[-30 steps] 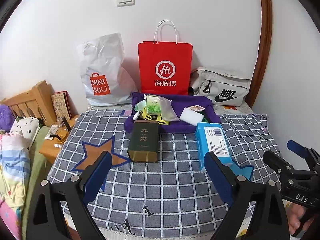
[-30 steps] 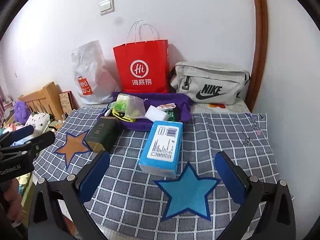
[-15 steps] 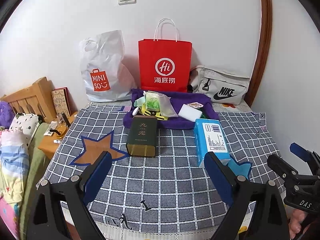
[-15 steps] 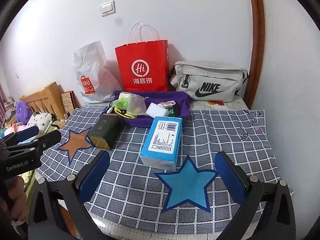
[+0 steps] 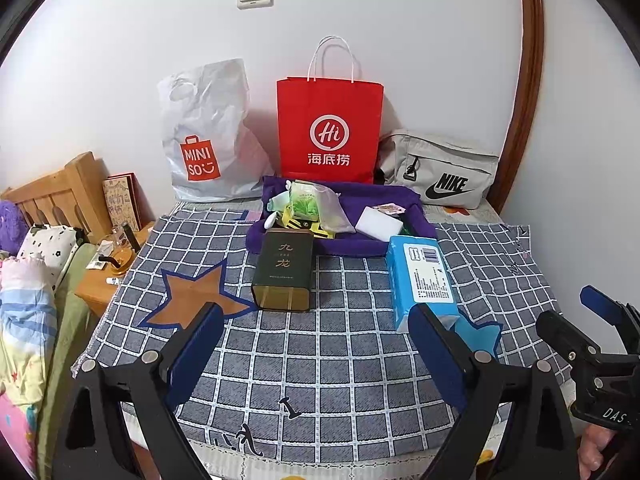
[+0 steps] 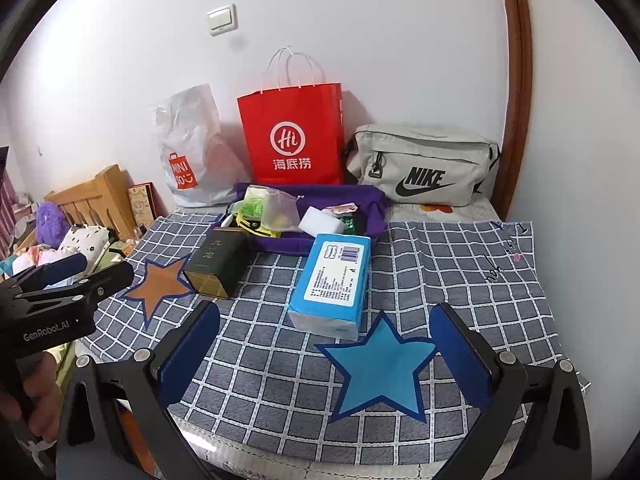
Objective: Organize soft objects
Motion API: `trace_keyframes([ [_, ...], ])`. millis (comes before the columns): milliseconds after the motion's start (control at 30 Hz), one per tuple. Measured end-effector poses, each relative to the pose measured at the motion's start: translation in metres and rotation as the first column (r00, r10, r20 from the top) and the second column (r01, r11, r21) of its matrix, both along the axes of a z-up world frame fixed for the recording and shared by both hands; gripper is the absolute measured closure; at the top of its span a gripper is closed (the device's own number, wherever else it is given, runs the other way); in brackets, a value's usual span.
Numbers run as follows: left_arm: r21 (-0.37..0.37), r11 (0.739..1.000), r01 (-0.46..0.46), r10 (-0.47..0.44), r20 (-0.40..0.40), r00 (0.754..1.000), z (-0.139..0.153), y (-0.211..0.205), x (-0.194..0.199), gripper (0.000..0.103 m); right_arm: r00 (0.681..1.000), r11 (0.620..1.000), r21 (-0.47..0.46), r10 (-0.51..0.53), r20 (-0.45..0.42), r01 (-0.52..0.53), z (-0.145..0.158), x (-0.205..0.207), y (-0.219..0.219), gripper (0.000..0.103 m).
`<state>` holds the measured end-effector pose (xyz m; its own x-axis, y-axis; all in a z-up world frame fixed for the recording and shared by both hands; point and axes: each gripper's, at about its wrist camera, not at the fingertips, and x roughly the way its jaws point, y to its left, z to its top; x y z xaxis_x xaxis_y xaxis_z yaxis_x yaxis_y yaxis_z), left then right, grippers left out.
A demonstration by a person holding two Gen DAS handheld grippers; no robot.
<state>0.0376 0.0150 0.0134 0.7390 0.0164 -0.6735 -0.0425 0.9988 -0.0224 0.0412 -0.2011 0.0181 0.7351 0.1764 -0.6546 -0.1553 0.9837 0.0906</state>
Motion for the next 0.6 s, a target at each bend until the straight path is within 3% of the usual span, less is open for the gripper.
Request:
trace_keyframes([
  [600, -0.001, 1.0, 0.002, -0.002, -0.004, 1.0, -0.0008, -0.0014, -0.0002, 0.01, 1.0, 1.0, -0.001, 0.01, 0.001, -0.01, -0.0005, -0.0023, 0.0008, 0.0],
])
